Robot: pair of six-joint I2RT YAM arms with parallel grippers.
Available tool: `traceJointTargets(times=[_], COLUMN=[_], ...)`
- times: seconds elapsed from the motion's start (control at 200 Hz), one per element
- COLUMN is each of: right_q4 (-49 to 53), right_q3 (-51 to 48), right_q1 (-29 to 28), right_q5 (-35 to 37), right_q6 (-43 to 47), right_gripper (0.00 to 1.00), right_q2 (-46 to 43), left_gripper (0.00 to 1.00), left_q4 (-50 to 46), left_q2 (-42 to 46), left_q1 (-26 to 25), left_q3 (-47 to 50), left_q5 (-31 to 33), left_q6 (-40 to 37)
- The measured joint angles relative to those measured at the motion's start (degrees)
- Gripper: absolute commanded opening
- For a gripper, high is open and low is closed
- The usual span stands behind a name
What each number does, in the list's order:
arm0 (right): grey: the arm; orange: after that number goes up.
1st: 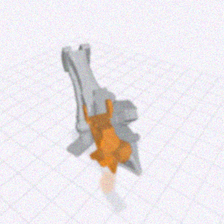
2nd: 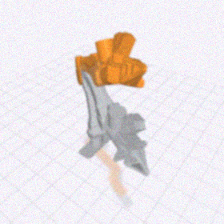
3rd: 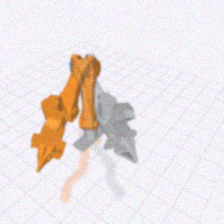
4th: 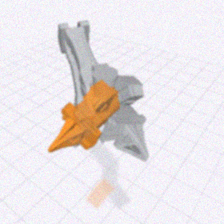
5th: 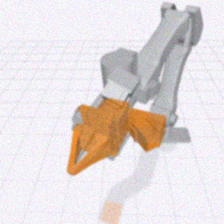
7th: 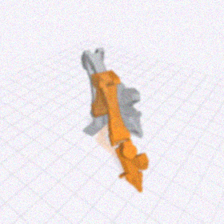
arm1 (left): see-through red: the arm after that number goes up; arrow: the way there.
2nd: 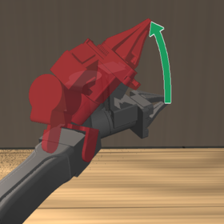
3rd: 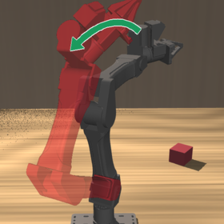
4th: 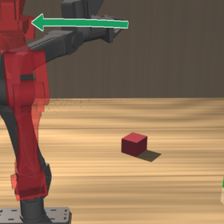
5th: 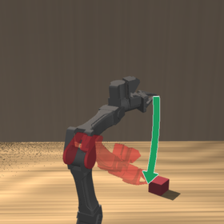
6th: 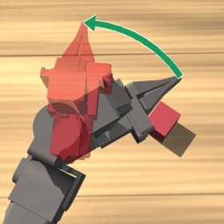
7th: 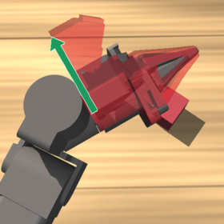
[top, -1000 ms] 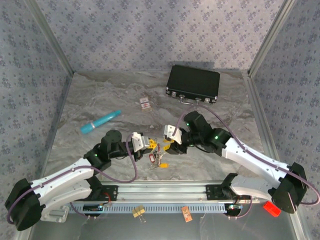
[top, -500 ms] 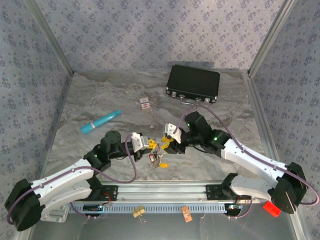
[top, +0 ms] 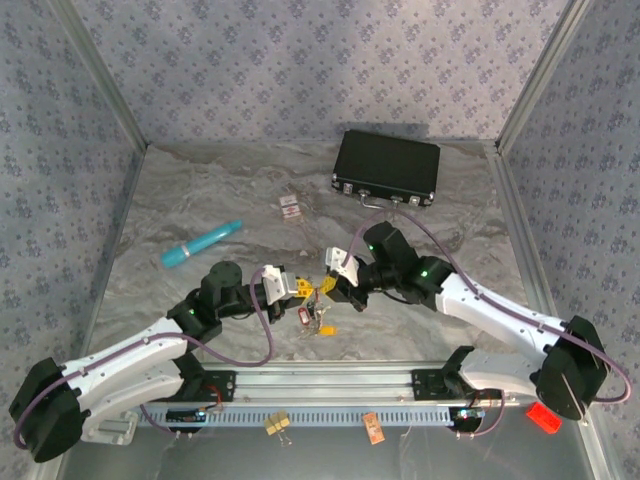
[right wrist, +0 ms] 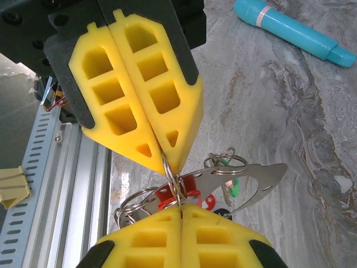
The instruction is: Put the keys on the keyring
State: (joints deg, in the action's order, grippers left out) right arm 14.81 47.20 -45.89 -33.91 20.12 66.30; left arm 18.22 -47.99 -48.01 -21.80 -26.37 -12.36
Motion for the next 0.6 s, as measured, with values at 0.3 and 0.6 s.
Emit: traceJointTargets(times=[0.3, 0.6], right_q4=[3.2, 3.4], right_q3=[2.8, 2.6], right_q1=[0.0, 0.1], right_q5=[-0.5, -0.2], right_q6=[0.1, 0.8], right_gripper=[0.00, 0.31], right_q2=[4.6, 2.4], left_gripper=[0.00, 0.00], left_q4=[0.0, 1.1], left_q2=[0.0, -0.1], left_q1=[0.0, 0.0], left_q3=[0.0, 0.1], left_q5=[-0.4, -0.9], left_q6=[0.0, 0.0])
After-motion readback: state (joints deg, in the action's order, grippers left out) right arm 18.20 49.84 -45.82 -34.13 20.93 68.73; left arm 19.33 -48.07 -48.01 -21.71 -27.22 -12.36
